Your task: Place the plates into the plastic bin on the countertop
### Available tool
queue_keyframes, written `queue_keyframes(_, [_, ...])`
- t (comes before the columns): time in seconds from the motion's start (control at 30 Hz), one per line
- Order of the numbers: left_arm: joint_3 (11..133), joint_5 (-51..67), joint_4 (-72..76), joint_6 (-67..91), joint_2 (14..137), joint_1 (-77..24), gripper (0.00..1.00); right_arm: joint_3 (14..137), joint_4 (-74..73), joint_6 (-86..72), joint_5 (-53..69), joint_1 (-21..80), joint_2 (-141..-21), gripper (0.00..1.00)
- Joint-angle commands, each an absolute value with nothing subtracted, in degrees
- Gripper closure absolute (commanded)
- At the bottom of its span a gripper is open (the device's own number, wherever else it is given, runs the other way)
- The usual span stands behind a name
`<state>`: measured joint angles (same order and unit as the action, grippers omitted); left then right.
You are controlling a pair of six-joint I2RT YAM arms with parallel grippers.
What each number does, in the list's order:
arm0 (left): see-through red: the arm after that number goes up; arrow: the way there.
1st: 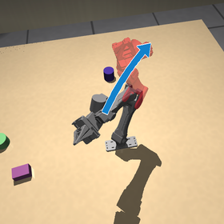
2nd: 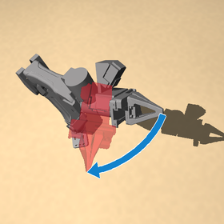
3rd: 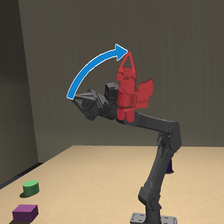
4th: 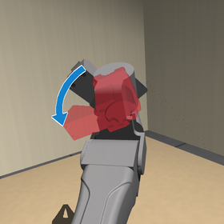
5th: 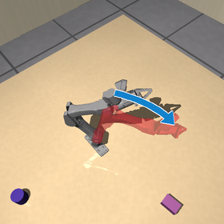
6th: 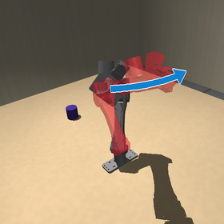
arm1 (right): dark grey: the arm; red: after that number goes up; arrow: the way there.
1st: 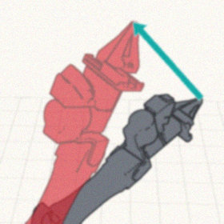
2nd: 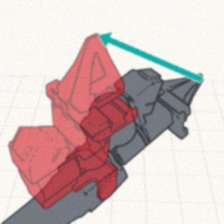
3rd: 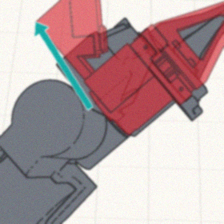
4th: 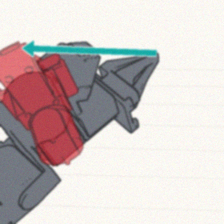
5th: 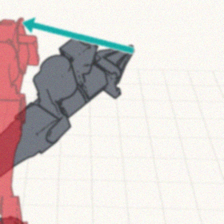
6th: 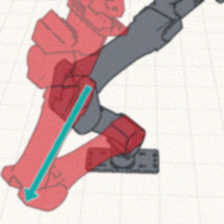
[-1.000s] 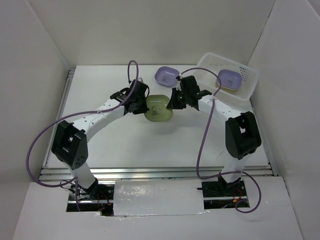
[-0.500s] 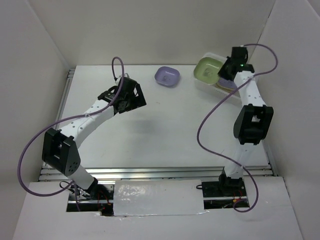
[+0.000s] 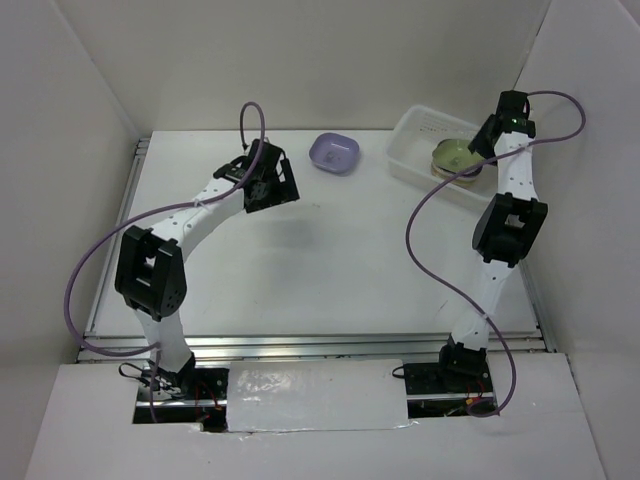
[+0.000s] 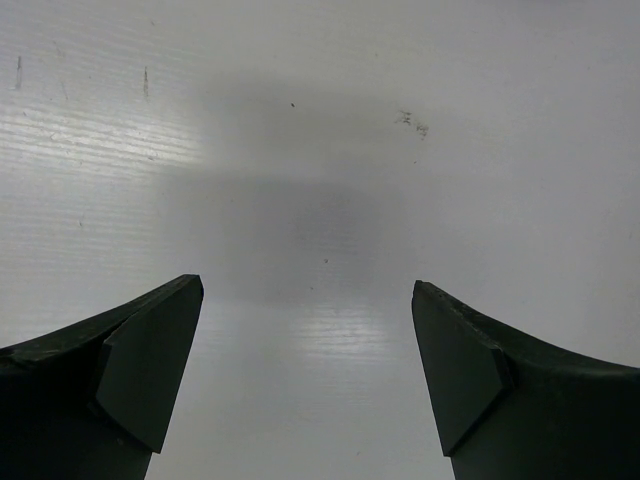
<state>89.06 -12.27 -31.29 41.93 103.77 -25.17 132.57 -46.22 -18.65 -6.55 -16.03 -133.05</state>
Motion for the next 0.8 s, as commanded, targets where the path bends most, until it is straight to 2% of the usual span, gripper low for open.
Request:
queue_keyframes(0.0, [91.14,-10.37,-30.41,39.99,105.12,-24.96,0.01,137.2,-46.59,-18.8,-8.97,-16.78,-131.06,0.32])
queue_keyframes(0.03, [90.79,-10.11,-29.89,39.99,105.2,-24.96,0.01,136.41,-46.15,-18.98,-9.14,-16.79,-130.0,0.2])
queue_keyframes(0.07, [90.18,-9.85,-28.14,39.99,105.47,-24.96,0.01,135.45,-44.92,-19.25,-9.14,-16.7,-128.69,0.13])
queue_keyframes(0.1, [90.26,-9.41,-27.52,39.9,105.64,-24.96,0.01,133.0,-44.3,-19.25,-8.62,-16.26,-125.37,0.0])
queue_keyframes(0.33, [99.21,-1.42,-20.14,43.23,115.11,-23.38,0.01,121.92,-42.89,-21.79,-12.05,-8.36,-111.72,0.0])
queue_keyframes(0.43, [103.95,-0.79,-15.48,47.36,121.52,-23.03,0.01,107.72,-40.01,-24.16,-10.91,-1.71,-102.25,0.0])
queue_keyframes(0.47, [105.45,-1.66,-14.69,48.5,123.55,-22.94,0.01,96.7,-34.42,-24.78,-10.38,-0.28,-95.6,0.0])
queue_keyframes(0.57, [110.47,-2.81,-11.0,54.55,130.59,-22.41,0.01,78.74,-25.09,-28.9,-4.87,6.49,-83.12,0.0])
queue_keyframes(0.67, [111.36,-3.16,-4.42,59.13,135.43,-21.54,0.01,66.94,-19.71,-31.9,-3.51,11.68,-73.0,0.0])
queue_keyframes(0.77, [110.3,-3.25,4.47,63.0,138.77,-20.74,0.01,61.27,-19.69,-32.78,-5.88,15.9,-65.93,0.0])
